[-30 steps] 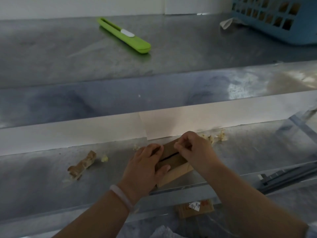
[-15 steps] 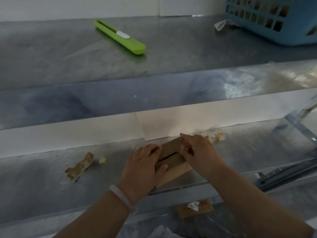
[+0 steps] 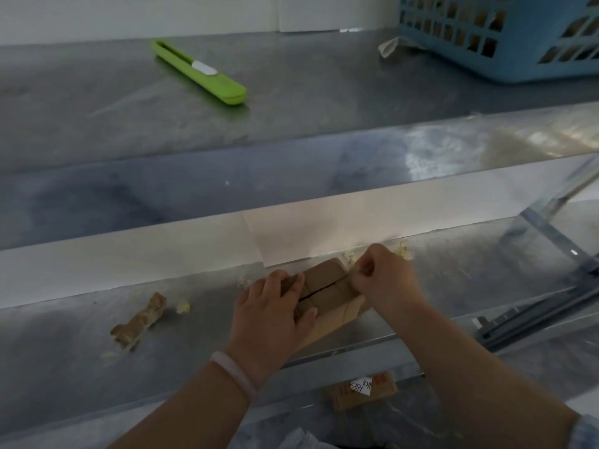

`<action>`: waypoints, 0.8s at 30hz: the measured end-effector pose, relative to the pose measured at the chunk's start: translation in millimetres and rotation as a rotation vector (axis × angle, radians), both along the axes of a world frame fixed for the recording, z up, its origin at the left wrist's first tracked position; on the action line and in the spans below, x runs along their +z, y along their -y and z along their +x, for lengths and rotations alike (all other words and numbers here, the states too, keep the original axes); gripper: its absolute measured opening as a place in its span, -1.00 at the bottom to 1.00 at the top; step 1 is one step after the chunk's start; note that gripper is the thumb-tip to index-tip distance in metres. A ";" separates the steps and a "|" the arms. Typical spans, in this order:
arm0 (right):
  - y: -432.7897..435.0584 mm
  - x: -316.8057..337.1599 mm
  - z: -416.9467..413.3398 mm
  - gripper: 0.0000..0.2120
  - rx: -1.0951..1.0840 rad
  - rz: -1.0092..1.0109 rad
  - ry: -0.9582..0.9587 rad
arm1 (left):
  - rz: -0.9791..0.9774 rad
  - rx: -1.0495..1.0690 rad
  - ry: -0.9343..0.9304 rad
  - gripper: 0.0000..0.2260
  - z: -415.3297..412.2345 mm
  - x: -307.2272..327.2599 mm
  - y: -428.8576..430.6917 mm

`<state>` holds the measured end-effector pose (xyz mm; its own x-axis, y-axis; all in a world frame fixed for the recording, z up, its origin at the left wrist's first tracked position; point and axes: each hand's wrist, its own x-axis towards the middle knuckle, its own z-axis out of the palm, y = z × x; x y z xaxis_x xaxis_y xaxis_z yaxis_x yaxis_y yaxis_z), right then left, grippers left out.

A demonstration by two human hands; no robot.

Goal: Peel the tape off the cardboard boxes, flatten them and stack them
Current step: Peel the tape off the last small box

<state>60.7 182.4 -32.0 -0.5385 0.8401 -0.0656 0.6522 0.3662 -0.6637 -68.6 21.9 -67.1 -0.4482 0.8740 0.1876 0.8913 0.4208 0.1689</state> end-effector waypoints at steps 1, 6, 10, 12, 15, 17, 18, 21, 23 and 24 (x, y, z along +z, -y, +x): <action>0.3 -1.8 0.9 -0.91 -0.040 -0.032 -0.047 | -0.004 -0.003 -0.001 -0.47 0.2 0.3 -0.4; -6.6 -17.6 0.9 -0.92 -0.273 -0.347 -0.306 | -0.033 -0.017 -0.012 -0.46 -3.0 1.6 0.7; -12.4 -24.9 3.2 -0.97 -0.361 -0.749 -0.503 | -0.044 -0.025 -0.002 -0.45 -4.1 1.0 0.9; -13.4 -19.6 5.5 -0.87 -0.362 -0.938 -0.647 | -0.057 -0.021 0.006 -0.44 -4.7 0.9 -0.2; -13.7 -12.2 12.1 -0.77 -0.342 -0.951 -0.718 | -0.075 -0.018 0.032 -0.40 -4.4 3.9 -2.1; -6.8 -10.2 17.5 -0.78 -0.270 -0.683 -0.510 | -0.058 -0.021 0.039 -0.39 -2.3 6.3 -4.3; -1.5 -10.2 20.0 -0.81 -0.204 -0.510 -0.363 | -0.043 -0.027 0.041 -0.40 -0.7 6.8 -6.0; 14.0 -9.9 21.4 -0.80 -0.031 -0.109 -0.043 | 0.000 -0.041 0.052 -0.45 5.7 4.3 -12.8; 17.0 -9.0 17.4 -0.78 0.047 0.062 0.069 | 0.004 -0.043 0.052 -0.48 8.4 1.8 -16.2; 16.9 -7.3 16.4 -0.78 0.076 0.117 0.102 | 0.000 -0.042 0.050 -0.48 8.5 0.2 -17.4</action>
